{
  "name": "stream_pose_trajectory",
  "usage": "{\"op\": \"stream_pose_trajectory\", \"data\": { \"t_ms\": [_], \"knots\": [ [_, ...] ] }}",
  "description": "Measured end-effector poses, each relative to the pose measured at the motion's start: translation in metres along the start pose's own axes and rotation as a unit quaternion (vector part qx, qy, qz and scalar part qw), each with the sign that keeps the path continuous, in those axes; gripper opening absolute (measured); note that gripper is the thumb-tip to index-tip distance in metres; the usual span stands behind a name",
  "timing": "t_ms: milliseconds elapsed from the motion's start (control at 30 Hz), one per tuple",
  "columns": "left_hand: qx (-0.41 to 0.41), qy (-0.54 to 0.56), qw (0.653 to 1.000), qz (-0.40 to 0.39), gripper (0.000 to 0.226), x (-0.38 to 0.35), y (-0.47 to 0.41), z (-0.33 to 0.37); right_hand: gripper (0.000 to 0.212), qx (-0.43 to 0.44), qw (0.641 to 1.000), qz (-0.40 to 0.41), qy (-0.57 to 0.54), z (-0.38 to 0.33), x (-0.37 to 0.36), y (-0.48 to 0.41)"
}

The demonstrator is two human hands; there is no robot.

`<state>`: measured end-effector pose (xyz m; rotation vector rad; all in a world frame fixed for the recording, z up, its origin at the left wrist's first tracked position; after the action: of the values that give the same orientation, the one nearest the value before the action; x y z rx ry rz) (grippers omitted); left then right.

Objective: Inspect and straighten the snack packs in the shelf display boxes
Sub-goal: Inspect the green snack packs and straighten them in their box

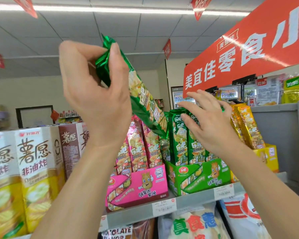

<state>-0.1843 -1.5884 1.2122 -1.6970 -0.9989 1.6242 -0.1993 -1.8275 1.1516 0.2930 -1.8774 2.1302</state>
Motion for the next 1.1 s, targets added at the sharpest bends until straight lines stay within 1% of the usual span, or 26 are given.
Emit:
{"op": "stream_pose_trajectory", "data": {
  "t_ms": [67,133,167,200,233,267,300,333,367,400,433,467,533,567,600,633,700,733,767,833,933,1000,1100],
  "knots": [
    [0.013,-0.004,1.000,-0.011,0.016,0.007,0.002,0.004,0.038,-0.003,1.000,-0.001,0.016,-0.004,0.002,0.002],
    [0.038,0.001,0.998,-0.052,0.014,0.009,0.005,0.007,0.042,-0.016,1.000,0.022,0.002,-0.010,0.006,0.005],
    [0.059,0.002,0.996,-0.074,0.016,0.008,0.007,0.007,0.040,-0.017,0.998,0.052,-0.028,-0.015,0.011,0.009],
    [0.083,0.003,0.992,-0.093,0.018,0.007,0.011,0.005,0.035,-0.020,0.992,0.082,-0.091,-0.018,0.016,0.013],
    [0.109,0.007,0.988,-0.109,0.018,0.006,0.016,0.004,0.031,-0.031,0.978,0.092,-0.182,-0.022,0.020,0.019],
    [0.136,0.014,0.983,-0.123,0.019,0.004,0.021,0.002,0.029,-0.045,0.955,0.070,-0.284,-0.027,0.022,0.025],
    [0.158,0.018,0.978,-0.132,0.020,0.003,0.025,0.001,0.033,-0.048,0.929,0.016,-0.368,-0.038,0.021,0.032],
    [0.175,0.019,0.975,-0.135,0.021,0.002,0.029,0.000,0.040,-0.038,0.910,-0.047,-0.411,-0.051,0.020,0.038],
    [0.192,0.021,0.972,-0.135,0.024,0.001,0.032,0.001,0.047,-0.022,0.905,-0.098,-0.413,-0.064,0.018,0.046],
    [0.210,0.029,0.968,-0.135,0.027,0.000,0.035,0.001,0.050,-0.014,0.908,-0.120,-0.402,-0.072,0.015,0.054],
    [0.229,0.041,0.963,-0.138,0.029,-0.001,0.037,0.000,0.047,-0.012,0.915,-0.117,-0.385,-0.077,0.013,0.062],
    [0.250,0.054,0.955,-0.147,0.030,-0.003,0.039,0.000,0.043,-0.019,0.922,-0.098,-0.373,-0.080,0.012,0.069],
    [0.307,0.088,0.929,-0.186,0.029,-0.008,0.045,-0.001,0.041,-0.055,0.924,-0.058,-0.374,-0.080,0.010,0.083],
    [0.351,0.121,0.905,-0.208,0.030,-0.010,0.049,-0.003,0.047,-0.077,0.922,-0.048,-0.376,-0.078,0.009,0.090],
    [0.401,0.162,0.873,-0.225,0.030,-0.012,0.055,-0.005,0.057,-0.093,0.922,-0.036,-0.375,-0.076,0.009,0.098],
    [0.453,0.207,0.834,-0.238,0.030,-0.014,0.062,-0.007,0.065,-0.105,0.918,-0.028,-0.382,-0.075,0.011,0.104],
    [0.532,0.279,0.756,-0.260,0.027,-0.015,0.077,-0.006,0.064,-0.118,0.904,-0.027,-0.409,-0.074,0.013,0.114],
    [0.553,0.297,0.731,-0.266,0.026,-0.015,0.083,-0.004,0.062,-0.126,0.901,-0.027,-0.415,-0.074,0.014,0.119],
    [0.566,0.309,0.716,-0.268,0.025,-0.013,0.087,-0.002,0.062,-0.136,0.897,-0.024,-0.421,-0.074,0.016,0.124],
    [0.585,0.317,0.699,-0.261,0.028,-0.009,0.093,0.003,0.063,-0.148,0.893,-0.021,-0.424,-0.074,0.019,0.134],
    [0.613,0.298,0.695,-0.229,0.027,-0.003,0.101,0.010,0.042,-0.156,0.887,-0.030,-0.434,-0.077,0.027,0.144],
    [0.632,0.285,0.689,-0.209,0.024,0.000,0.106,0.016,0.042,-0.162,0.881,-0.032,-0.443,-0.078,0.034,0.149],
    [0.664,0.279,0.663,-0.204,0.032,0.004,0.117,0.028,0.044,-0.167,0.898,-0.018,-0.408,-0.076,0.047,0.162]
  ]
}}
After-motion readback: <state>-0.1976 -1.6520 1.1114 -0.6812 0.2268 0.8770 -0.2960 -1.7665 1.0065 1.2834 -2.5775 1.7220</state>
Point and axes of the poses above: each hand's wrist, its own y-axis away from the middle knuckle, its own x-axis out of the back of the hand, z = x × y, the point moved 5 cm from there along -y, towards the middle knuckle, and after that the axes turned 9 degrees about x, right-handed, at the moved point
